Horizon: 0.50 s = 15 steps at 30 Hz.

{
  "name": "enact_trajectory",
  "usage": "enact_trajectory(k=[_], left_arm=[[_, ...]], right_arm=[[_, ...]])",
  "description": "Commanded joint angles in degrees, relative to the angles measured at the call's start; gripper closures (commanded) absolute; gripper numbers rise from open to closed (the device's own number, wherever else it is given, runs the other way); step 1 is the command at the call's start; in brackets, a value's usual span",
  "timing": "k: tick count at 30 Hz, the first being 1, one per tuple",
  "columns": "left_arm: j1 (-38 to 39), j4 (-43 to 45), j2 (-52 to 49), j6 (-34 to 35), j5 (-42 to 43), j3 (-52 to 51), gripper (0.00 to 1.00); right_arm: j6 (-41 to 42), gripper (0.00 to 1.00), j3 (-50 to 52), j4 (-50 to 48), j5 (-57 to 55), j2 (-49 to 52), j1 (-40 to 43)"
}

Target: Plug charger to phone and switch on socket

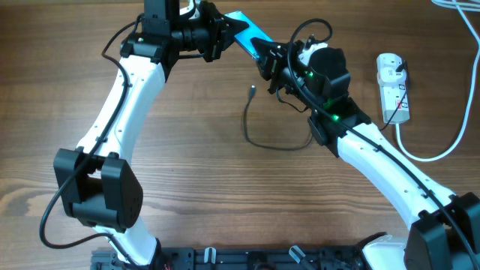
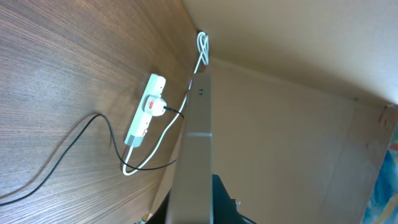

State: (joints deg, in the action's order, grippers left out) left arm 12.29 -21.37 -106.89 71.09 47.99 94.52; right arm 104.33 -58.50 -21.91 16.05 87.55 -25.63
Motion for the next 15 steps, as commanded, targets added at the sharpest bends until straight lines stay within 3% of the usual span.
enact_trajectory(k=[1, 5, 9, 12, 13, 15], left_arm=[[0.5, -1.1, 1.2, 0.3, -2.5, 0.6, 0.96], [0.5, -1.1, 1.2, 0.3, -3.0, 0.6, 0.96], [0.5, -1.1, 1.2, 0.3, -3.3, 0.6, 0.96], [0.4, -1.1, 1.2, -0.9, -3.7, 0.6, 0.96], [0.2, -1.2, 1.2, -2.6, -3.7, 0.6, 0.96], [-0.7, -2.1, 1.2, -5.3, -3.8, 0.6, 0.96]], right_arm=[[-6.6, 0.87, -0.4, -0.5, 0.5, 0.4, -0.3], [-6.6, 0.74, -0.4, -0.5, 0.5, 0.4, -0.3], [-6.6, 0.53, -0.4, -0.5, 0.5, 0.4, -0.3], [-6.9, 0.3, -0.4, -0.5, 0.0, 0.4, -0.2], [-7.1, 0.17, -0.4, 0.0, 0.0, 0.4, 0.2], [-12.5, 0.11, -0.4, 0.2, 0.9, 0.3, 1.7]])
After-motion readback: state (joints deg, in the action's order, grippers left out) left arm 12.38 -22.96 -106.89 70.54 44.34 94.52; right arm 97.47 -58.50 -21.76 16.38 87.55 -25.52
